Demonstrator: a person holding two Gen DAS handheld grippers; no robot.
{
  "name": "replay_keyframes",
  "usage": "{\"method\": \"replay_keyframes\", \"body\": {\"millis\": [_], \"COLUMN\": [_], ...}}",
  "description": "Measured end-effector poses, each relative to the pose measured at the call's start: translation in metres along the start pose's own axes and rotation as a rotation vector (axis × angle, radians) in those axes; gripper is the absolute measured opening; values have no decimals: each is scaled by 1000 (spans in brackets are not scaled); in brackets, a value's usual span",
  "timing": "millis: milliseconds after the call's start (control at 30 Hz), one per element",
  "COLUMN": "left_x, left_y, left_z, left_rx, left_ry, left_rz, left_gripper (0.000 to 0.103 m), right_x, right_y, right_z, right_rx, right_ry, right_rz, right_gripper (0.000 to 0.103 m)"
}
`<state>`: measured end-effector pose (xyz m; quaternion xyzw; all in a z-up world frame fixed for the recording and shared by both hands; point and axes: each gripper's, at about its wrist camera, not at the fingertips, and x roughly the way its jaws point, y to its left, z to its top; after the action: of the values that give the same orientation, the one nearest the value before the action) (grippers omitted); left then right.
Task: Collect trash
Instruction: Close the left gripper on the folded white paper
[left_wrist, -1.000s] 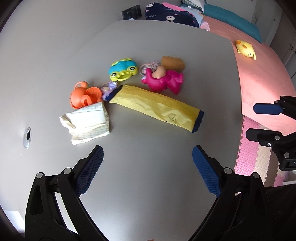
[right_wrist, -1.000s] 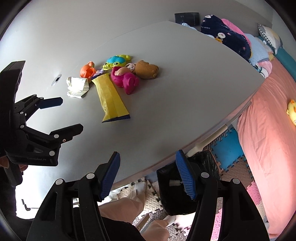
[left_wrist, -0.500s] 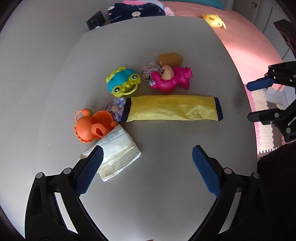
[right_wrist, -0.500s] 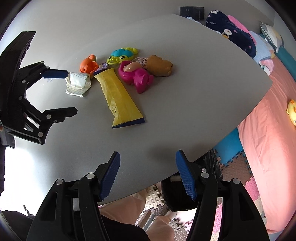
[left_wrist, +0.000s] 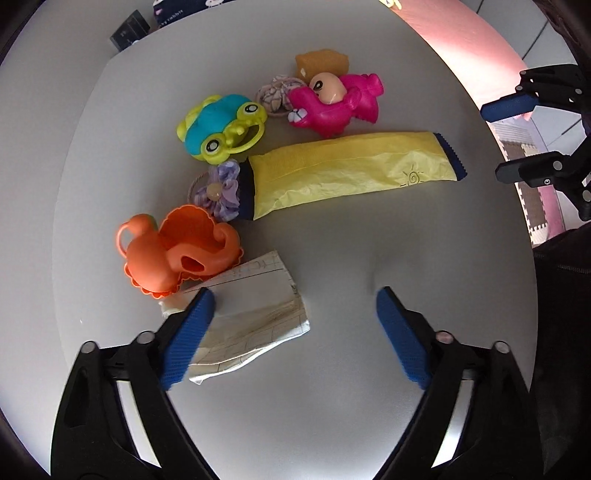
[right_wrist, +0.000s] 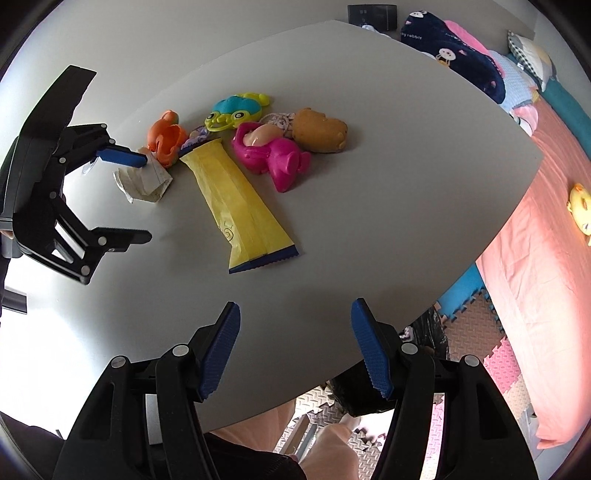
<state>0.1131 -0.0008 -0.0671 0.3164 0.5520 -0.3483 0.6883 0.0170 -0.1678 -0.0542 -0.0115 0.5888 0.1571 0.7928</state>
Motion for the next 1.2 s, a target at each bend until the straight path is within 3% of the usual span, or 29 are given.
{"method": "replay_keyframes", "body": {"millis": [100,233,333,500,533,600,867,900,933,967,1067,1200], "left_x": [2,-2,1,4,4,0,11,12,10,14,11,11], "left_y": [8,23,35,36,35,23,39,40,43,44,58,69], "left_z": [-10,-16,-19,-17,-17,-13,-16,-14,-16,-16,-25,-34], "left_rx": [-30,-112,-165,-161,-167,-183,-194,-192,-193,-201,-247,-318], "left_ry": [-9,-48,-54,-40,-32,-30,-27,-33,-42,-45,-59,-62], "left_rz": [-3,-43,-35,22,38,61,38,39,40,38,-41,-35], "left_gripper": [63,55,55,57,69,77,76,71,58,54,35,34], "right_x": [1,2,3,2,2,2,5,5,5,4,3,2], "right_y": [4,11,17,26,27,28,24,24,24,23,23,24], "right_z": [4,8,12,18,18,19,18,18,18,18,18,18], "right_rx": [-14,-39,-63,-93,-95,-98,-70,-69,-67,-64,-60,-65], "right_ry": [-2,-6,-8,-20,-21,-22,-18,-19,-21,-23,-26,-31], "right_rz": [-1,3,14,25,28,29,29,28,27,26,25,36], "right_gripper": [63,64,64,64,64,64,63,64,64,63,64,63]}}
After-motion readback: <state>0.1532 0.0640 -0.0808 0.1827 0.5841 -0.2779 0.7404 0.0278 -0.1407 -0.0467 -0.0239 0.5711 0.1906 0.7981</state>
